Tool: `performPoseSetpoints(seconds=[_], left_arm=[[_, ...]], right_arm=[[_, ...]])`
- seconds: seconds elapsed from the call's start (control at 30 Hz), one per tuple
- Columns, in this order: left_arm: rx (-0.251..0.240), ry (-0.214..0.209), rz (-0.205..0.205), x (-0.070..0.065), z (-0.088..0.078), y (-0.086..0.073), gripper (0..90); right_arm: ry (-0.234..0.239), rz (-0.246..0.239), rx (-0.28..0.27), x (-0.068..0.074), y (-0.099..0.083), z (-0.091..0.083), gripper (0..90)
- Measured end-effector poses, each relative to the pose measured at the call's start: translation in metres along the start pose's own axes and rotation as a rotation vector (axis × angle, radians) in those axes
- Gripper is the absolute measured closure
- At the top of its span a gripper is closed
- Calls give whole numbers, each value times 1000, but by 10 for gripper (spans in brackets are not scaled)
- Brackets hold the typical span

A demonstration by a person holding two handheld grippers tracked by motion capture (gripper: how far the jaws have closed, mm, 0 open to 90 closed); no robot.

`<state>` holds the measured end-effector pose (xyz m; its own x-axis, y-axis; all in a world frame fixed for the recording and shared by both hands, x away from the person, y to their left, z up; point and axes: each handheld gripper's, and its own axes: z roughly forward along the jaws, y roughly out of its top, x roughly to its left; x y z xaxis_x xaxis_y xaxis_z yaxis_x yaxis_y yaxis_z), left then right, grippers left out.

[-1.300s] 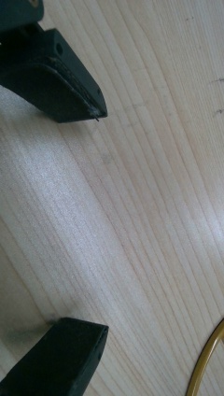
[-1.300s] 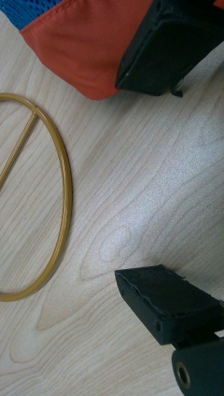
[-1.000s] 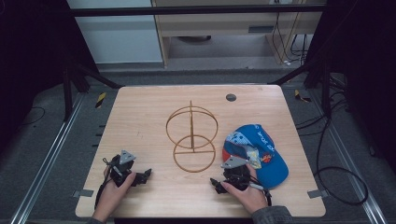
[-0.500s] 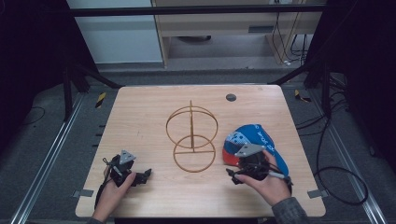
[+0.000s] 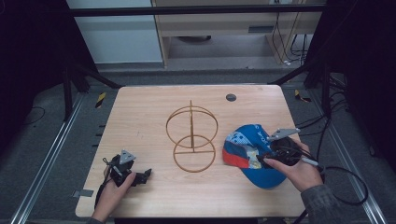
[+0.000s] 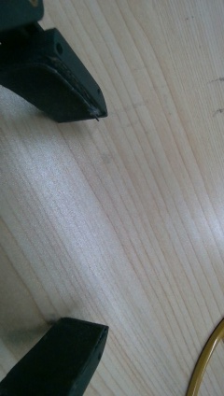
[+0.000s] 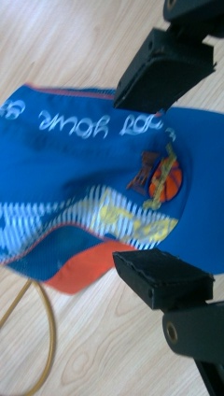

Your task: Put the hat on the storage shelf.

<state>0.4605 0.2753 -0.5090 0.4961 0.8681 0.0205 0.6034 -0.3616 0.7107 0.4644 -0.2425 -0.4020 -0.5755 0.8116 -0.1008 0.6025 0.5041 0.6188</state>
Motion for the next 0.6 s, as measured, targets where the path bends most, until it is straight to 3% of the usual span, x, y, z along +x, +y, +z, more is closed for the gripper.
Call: performPoseSetpoints(seconds=[0.23,0.4,0.6], left_arm=[[0,0,0,0,0,0,0],[-2,0,-2,0,0,0,0],[-2,0,-2,0,0,0,0]], right_arm=[[26,49,57,-16,1,13,286],[26,83,72,-24,6,19,264],[43,86,114,-25,16,29,227]])
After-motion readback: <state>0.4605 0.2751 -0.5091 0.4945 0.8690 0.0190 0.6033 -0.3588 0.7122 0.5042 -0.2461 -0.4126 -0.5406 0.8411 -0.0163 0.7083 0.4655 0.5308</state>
